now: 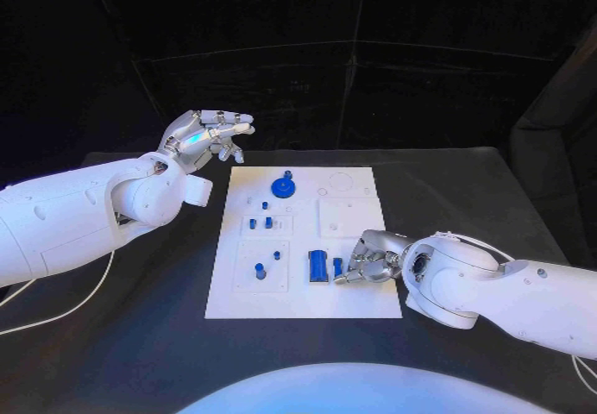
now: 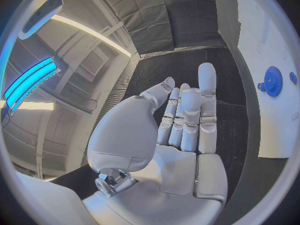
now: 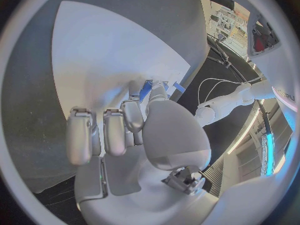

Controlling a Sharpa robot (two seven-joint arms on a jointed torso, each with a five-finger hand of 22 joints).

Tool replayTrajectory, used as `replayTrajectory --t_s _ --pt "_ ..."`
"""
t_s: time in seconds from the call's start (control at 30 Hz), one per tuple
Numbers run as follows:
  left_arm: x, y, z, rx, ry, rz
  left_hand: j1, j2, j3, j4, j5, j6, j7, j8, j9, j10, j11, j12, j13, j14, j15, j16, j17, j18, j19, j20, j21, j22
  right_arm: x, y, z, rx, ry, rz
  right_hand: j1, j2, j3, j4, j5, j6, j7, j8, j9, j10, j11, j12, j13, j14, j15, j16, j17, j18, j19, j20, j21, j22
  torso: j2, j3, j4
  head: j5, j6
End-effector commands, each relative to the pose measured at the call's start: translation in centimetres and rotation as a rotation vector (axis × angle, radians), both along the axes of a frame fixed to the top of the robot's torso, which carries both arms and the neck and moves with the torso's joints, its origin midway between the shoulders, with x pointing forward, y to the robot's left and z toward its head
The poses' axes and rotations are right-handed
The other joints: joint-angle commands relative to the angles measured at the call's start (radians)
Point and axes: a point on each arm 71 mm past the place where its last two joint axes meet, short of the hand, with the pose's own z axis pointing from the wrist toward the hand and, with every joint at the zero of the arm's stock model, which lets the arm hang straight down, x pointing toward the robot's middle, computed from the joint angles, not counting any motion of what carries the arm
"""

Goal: Assemble the parts on the task board

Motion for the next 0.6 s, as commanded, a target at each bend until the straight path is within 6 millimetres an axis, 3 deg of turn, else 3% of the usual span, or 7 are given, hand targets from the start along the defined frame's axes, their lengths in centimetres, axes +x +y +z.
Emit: replayTrajectory --t_s 0.03,0.23,0.6 --pt "0.03 -0.18 0.16 -0.009 -0.004 -0.01 0.002 0.005 -0.003 0.0 0.001 -0.005 -0.001 0.006 0.001 -0.009 -0.001 0.003 0.0 -0.008 0.0 0.001 -0.001 0.021 -0.001 0.006 -0.006 -0.001 0.06 -0.34 -0.58 -0.047 0.033 -0.009 0.046 0.001 0.006 -0.027 0.009 -0.012 0.0 -0.008 -0.002 -0.005 0.001 -0.001 0.013 0.054 0.0 -0.005 -0.002 -0.006 0.003 0.0 -0.005 0.105 -0.001 0.0001 0.0002 0.0 -0.001" --pt "0.05 -0.26 0.14 -0.01 -0.004 -0.011 0.002 0.005 -0.003 0.0 0.001 -0.005 -0.001 0.006 0.001 -0.009 -0.001 0.003 0.0 -0.008 0.0 0.001 -0.001 0.021 -0.001 0.006 -0.006 -0.001 0.06 -0.2 -0.74 -0.064 0.047 0.004 0.111 0.004 0.024 -0.078 -0.032 -0.015 0.001 -0.012 -0.001 -0.008 0.001 -0.006 0.012 0.053 -0.001 -0.007 -0.004 -0.005 0.001 -0.001 -0.007 0.103 -0.002 -0.0002 -0.0002 0.001 -0.001" --pt "0.03 -0.21 0.13 -0.009 -0.001 -0.012 0.003 0.006 -0.003 -0.001 0.001 -0.006 -0.002 0.007 0.001 -0.01 -0.001 0.004 0.0 -0.009 0.0 0.001 -0.002 0.021 0.0 0.006 -0.007 -0.001 -0.09 0.04 -0.49 -0.036 0.034 0.014 0.068 -0.009 -0.002 -0.067 -0.064 -0.017 0.007 -0.015 0.0 -0.009 0.007 -0.01 0.01 0.053 0.004 -0.011 -0.009 -0.004 -0.002 0.002 -0.01 0.099 -0.003 -0.0001 -0.0023 0.002 0.002"
